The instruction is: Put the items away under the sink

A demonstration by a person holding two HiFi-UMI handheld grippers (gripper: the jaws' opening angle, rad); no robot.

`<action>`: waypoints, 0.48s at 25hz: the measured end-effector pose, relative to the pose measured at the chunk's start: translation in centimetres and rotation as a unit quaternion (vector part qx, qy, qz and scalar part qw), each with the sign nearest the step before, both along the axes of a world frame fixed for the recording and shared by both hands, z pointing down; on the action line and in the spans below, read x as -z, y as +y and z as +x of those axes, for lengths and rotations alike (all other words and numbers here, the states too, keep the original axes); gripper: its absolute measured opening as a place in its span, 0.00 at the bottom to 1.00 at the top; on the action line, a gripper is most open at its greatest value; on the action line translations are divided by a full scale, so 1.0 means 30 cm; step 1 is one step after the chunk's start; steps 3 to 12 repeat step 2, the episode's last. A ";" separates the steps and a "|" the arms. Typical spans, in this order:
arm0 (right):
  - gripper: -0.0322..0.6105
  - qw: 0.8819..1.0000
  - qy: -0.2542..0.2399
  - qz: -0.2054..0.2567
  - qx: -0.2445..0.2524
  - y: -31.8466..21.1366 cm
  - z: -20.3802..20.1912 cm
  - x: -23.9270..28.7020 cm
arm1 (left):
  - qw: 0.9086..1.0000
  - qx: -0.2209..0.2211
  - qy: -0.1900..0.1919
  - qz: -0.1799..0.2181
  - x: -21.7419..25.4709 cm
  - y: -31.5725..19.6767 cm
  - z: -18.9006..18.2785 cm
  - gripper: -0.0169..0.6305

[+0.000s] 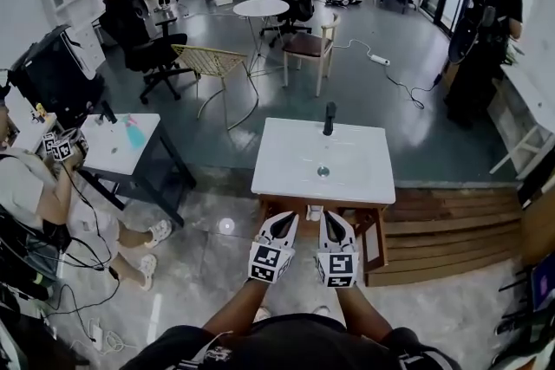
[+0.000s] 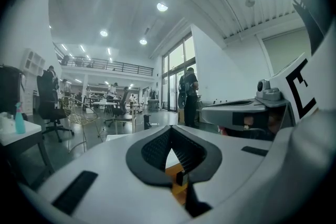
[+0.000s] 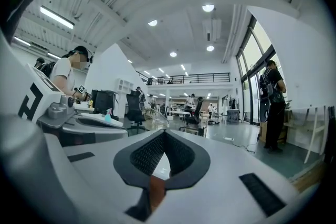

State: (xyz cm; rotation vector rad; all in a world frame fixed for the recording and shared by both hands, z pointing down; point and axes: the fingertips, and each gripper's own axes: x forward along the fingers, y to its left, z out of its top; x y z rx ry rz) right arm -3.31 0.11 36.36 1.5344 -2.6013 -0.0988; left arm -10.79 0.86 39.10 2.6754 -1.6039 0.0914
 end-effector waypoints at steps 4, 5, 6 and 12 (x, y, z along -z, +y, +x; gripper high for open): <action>0.09 1.000 -0.002 0.004 -0.001 0.012 -0.008 0.010 | 1.000 0.001 0.001 0.000 0.008 0.014 -0.009 0.04; 0.09 1.000 -0.002 0.004 -0.001 0.012 -0.008 0.010 | 1.000 0.001 0.001 0.000 0.008 0.014 -0.009 0.04; 0.09 1.000 -0.002 0.004 -0.001 0.012 -0.008 0.010 | 1.000 0.001 0.001 0.000 0.008 0.014 -0.009 0.04; 0.09 1.000 -0.002 0.004 -0.001 0.012 -0.008 0.010 | 1.000 0.001 0.001 0.000 0.008 0.014 -0.009 0.04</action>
